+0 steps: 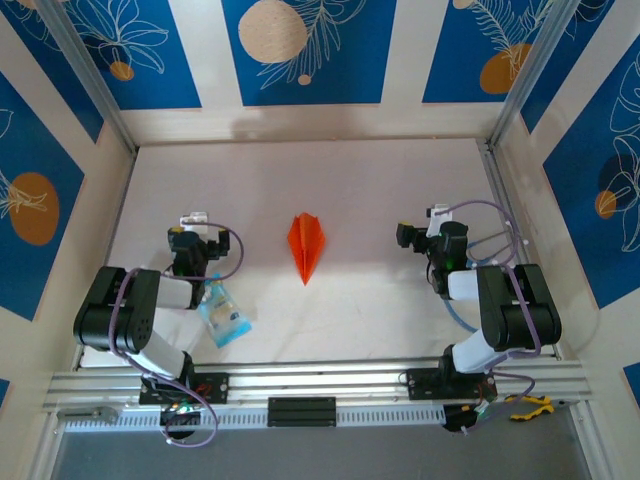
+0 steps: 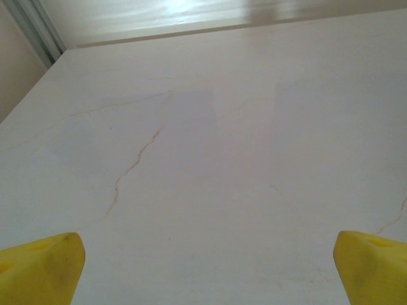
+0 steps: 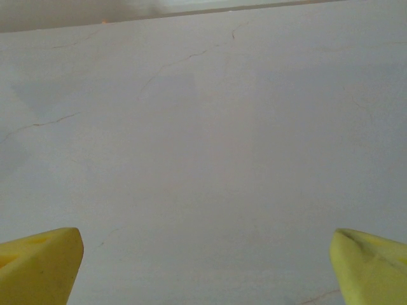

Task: Fold a paper plane with a square sheet of paper (pick it up from the middle)
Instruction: Reset both arms

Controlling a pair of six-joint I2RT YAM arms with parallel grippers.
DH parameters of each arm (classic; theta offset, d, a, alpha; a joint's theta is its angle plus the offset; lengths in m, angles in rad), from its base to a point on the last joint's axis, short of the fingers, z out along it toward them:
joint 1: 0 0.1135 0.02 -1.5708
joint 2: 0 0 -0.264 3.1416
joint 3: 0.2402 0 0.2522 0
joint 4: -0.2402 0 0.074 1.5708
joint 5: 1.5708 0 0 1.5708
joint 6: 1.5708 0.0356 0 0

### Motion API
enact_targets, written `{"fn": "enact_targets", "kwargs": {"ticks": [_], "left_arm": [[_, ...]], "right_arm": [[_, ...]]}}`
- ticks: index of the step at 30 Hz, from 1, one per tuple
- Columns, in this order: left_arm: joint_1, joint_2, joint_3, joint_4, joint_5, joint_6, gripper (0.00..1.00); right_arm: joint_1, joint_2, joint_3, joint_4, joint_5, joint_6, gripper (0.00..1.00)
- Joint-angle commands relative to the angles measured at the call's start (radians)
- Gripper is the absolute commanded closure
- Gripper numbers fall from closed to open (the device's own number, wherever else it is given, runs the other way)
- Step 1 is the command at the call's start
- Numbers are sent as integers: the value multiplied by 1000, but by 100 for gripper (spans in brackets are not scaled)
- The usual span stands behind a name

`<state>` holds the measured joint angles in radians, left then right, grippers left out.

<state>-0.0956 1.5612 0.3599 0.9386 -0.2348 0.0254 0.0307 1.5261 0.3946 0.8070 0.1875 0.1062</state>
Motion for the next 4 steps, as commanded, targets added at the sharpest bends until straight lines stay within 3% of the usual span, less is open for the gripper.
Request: {"fn": "enact_targets", "kwargs": {"ticks": [1, 4], "left_arm": [[5, 3, -4, 41, 25, -5, 0], [6, 4, -5, 39, 25, -5, 0]], "right_arm": [[-8, -4, 12, 20, 0, 10, 1], [-7, -4, 9, 26, 1, 9, 1]]}}
